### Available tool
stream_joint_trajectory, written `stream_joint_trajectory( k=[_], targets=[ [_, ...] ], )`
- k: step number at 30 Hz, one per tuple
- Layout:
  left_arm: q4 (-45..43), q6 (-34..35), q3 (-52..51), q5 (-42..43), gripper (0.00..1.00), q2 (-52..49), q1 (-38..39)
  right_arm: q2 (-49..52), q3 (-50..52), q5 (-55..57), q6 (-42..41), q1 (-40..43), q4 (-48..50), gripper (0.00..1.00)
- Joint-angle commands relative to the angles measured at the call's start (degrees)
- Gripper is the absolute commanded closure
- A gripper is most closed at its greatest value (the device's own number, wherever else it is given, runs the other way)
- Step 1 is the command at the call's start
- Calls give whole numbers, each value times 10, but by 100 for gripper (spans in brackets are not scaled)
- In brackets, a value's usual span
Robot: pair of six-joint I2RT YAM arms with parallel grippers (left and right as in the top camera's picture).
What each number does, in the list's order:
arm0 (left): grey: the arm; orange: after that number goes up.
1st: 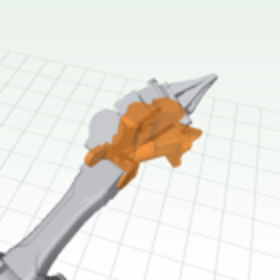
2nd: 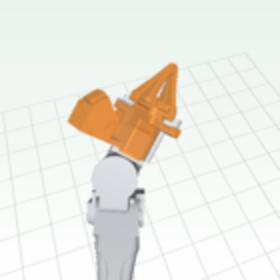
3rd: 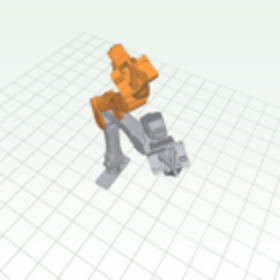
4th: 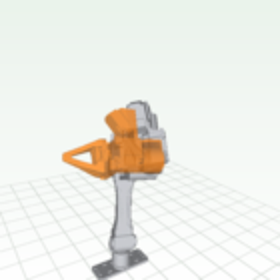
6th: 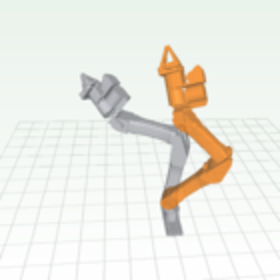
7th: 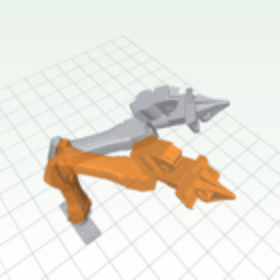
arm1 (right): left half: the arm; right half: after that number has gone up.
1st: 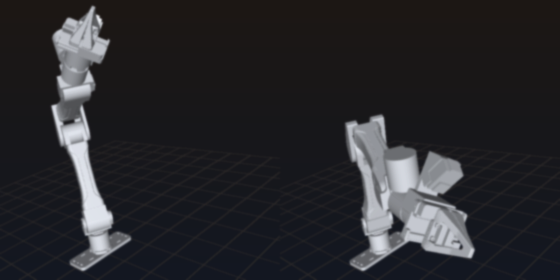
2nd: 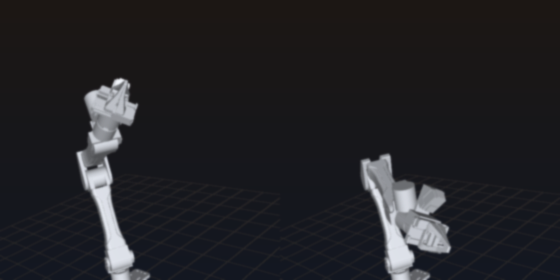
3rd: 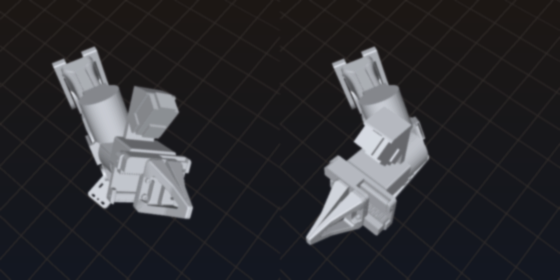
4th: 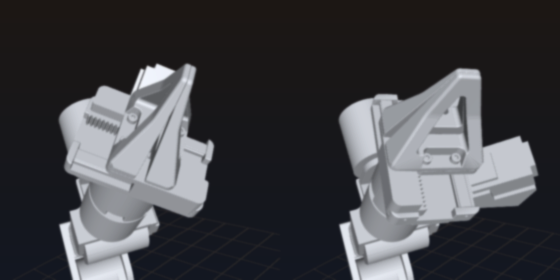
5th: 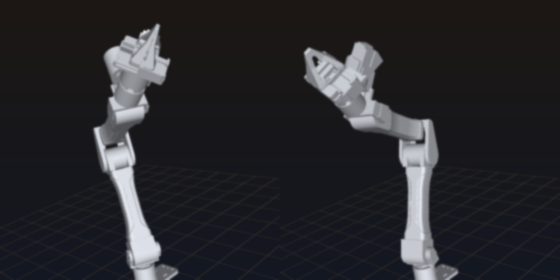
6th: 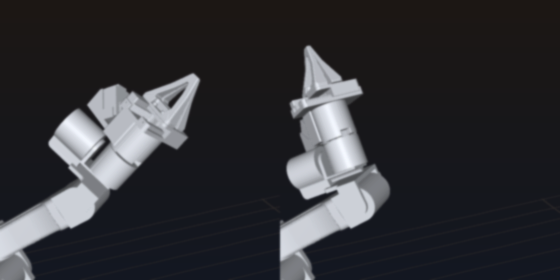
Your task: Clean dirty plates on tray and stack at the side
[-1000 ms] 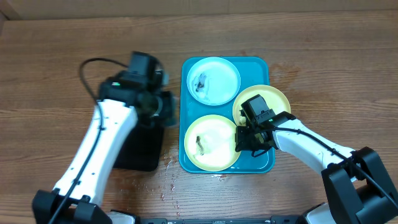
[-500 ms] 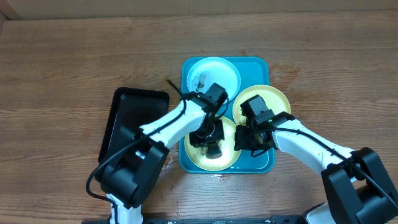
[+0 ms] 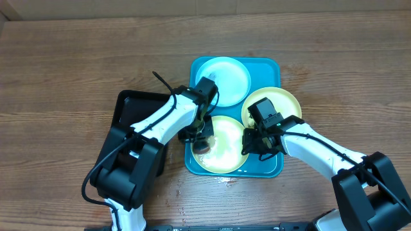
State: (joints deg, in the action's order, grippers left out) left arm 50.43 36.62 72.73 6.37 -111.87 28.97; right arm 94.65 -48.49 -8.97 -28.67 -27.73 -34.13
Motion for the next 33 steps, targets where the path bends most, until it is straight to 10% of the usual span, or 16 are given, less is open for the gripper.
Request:
stream_joint_trajectory(
  k=[1,10,23,33],
  targets=[
    [-88,-28,-2,192,96,-20,4,3,4,45,-3,4,-9,96],
    [-88,-28,-2,275,96,-66,32,3,4,49,-3,4,-10,96],
    [146,-4,26,-134,96,-61,6,3,4,49,-3,4,-10,96],
    [155,-32,78,-89,96,50,-28,3,4,53,-3,4,-13,96]
  ],
)
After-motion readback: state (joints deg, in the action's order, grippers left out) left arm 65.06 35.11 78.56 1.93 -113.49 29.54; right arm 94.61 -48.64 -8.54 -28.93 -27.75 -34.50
